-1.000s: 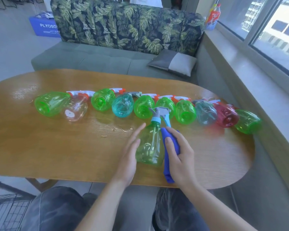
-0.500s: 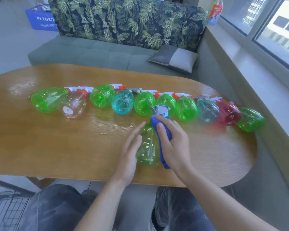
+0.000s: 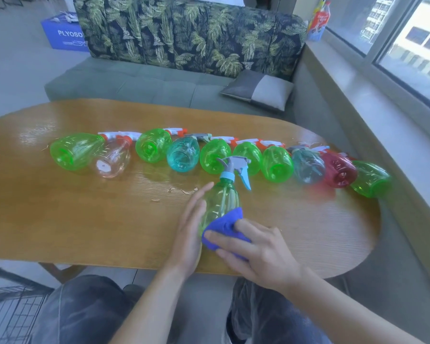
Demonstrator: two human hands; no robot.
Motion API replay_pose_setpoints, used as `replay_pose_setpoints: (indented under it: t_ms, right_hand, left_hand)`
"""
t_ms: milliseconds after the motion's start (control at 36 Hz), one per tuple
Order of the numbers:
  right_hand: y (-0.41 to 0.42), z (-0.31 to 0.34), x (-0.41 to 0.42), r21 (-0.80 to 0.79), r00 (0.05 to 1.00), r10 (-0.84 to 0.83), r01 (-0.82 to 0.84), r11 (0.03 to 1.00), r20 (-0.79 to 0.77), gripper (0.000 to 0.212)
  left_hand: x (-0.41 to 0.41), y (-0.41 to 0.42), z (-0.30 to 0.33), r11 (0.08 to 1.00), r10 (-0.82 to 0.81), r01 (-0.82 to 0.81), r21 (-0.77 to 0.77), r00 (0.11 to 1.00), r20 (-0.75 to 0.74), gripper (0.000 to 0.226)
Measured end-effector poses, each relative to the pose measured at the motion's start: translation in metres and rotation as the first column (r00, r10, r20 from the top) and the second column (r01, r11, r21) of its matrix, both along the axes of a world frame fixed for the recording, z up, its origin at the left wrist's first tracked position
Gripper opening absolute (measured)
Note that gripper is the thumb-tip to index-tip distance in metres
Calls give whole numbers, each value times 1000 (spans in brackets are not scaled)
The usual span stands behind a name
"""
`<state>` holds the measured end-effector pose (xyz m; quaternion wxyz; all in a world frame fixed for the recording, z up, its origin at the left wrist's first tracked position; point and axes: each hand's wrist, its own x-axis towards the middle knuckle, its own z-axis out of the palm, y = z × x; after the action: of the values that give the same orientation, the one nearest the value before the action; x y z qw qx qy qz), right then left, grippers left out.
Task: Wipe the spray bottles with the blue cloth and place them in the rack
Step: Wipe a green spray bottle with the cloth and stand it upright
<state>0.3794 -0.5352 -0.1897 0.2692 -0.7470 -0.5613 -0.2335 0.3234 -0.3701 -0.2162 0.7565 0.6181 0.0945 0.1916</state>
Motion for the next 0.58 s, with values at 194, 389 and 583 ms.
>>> replay_pose_setpoints:
  t_ms: [194, 389, 583]
  right_hand:
    - [35, 19, 18, 118, 850, -328, 406, 906, -411, 32]
    - [33, 7, 0, 89, 957, -224, 243, 966, -186, 26]
    - [11, -2, -9, -63, 1000, -6, 8, 998, 24, 23]
  left_hand:
    - [2, -5, 3, 997, -16, 16, -75, 1000, 9, 34]
    - [2, 1, -1, 984, -19, 16, -175, 1000, -15, 37]
    - [-2, 1, 2, 998, -32, 33, -60, 999, 14, 34]
